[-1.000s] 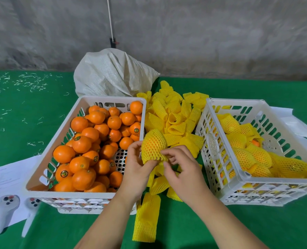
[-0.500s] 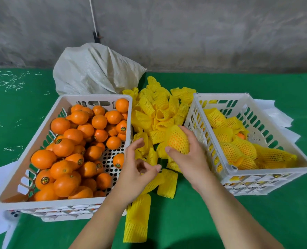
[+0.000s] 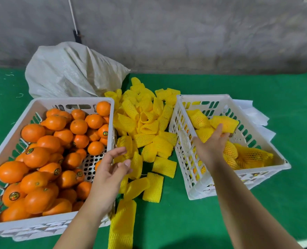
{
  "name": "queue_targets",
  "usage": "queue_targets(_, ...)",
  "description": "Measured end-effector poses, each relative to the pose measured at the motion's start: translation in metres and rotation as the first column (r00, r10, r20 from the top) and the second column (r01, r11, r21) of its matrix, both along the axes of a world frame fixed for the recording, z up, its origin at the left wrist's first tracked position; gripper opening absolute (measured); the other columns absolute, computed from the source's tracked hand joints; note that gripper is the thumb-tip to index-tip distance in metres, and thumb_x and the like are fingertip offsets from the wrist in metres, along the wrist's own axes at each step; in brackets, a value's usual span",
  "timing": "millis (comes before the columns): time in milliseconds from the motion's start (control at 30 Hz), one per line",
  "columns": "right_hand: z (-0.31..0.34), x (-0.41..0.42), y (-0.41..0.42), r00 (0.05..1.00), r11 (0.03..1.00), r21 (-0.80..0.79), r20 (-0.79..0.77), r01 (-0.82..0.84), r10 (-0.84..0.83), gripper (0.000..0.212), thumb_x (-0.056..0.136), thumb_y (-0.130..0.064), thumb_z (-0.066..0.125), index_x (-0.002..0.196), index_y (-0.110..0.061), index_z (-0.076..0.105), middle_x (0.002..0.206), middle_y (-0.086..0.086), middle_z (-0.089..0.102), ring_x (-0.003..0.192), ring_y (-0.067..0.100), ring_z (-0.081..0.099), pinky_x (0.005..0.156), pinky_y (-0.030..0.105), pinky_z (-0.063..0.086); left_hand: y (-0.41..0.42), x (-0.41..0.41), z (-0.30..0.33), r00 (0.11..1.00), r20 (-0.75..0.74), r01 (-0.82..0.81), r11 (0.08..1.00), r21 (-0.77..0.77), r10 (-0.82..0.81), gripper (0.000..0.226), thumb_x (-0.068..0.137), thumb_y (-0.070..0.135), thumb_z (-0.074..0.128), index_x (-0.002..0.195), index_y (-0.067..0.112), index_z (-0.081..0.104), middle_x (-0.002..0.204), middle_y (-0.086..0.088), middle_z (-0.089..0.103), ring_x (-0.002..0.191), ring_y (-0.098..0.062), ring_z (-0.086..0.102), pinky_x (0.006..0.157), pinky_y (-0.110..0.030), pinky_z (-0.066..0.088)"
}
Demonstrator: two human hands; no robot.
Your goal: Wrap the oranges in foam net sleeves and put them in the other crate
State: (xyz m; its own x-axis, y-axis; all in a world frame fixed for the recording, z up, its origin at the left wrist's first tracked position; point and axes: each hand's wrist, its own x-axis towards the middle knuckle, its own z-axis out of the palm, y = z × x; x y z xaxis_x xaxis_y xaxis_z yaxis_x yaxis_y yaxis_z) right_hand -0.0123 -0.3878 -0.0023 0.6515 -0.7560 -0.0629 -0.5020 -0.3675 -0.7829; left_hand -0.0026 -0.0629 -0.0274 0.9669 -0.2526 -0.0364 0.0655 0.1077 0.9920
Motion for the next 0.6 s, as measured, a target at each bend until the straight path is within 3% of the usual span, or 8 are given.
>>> queue_targets(100,-0.008,0.001,0.006,0.977,0.953,-0.243,-0.160,-0.179,0.143,0.104,0.093,-0.044,0.067,0.162,-0.035,-0.011,0.168,0.006,-0.026,0.156,0.039,-0.009,0.124,0.057,0.014,0.000,0.000,0.000,1.000,-0.006,-0.017,1.000,-0.012,0.017,0.039,0.092,0.046,0.074,0.130,0.037,0.068,0.129,0.021,0.067,0.096,-0.019,0.074,0.084,-0.024,0.060)
queue_targets(300,-0.015,0.003,0.019,0.892,0.753,-0.515,-0.398,-0.410,0.213,0.100,0.093,-0.048,0.062,0.161,-0.032,-0.010,0.168,0.010,-0.025,0.157,0.037,-0.009,0.125,0.053,0.014,-0.003,0.002,0.004,0.999,-0.041,0.004,0.999,-0.038,-0.006,0.028,0.096,0.035,0.072,0.124,0.038,0.071,0.127,0.015,0.070,0.102,-0.019,0.074,0.084,-0.019,0.058)
queue_targets(433,-0.016,0.009,0.023,0.848,0.696,-0.534,-0.486,-0.480,0.211,0.092,0.095,-0.053,0.055,0.163,-0.031,-0.003,0.168,0.012,-0.023,0.157,0.035,-0.012,0.126,0.049,0.009,-0.010,0.009,0.009,1.000,-0.028,-0.002,1.000,-0.019,0.002,0.024,0.096,0.033,0.069,0.119,0.038,0.073,0.119,0.014,0.072,0.106,-0.014,0.072,0.088,-0.020,0.058)
queue_targets(600,-0.024,0.026,0.072,0.816,0.740,-0.353,-0.334,-0.572,0.472,0.085,0.094,-0.047,0.060,0.162,-0.038,0.010,0.170,0.002,-0.016,0.157,0.030,-0.009,0.125,0.053,0.009,-0.030,0.027,0.001,0.990,0.138,-0.027,0.977,0.214,-0.003,0.022,0.104,0.010,0.065,0.117,0.026,0.069,0.106,0.008,0.070,0.078,-0.006,0.061,0.067,-0.014,0.049)
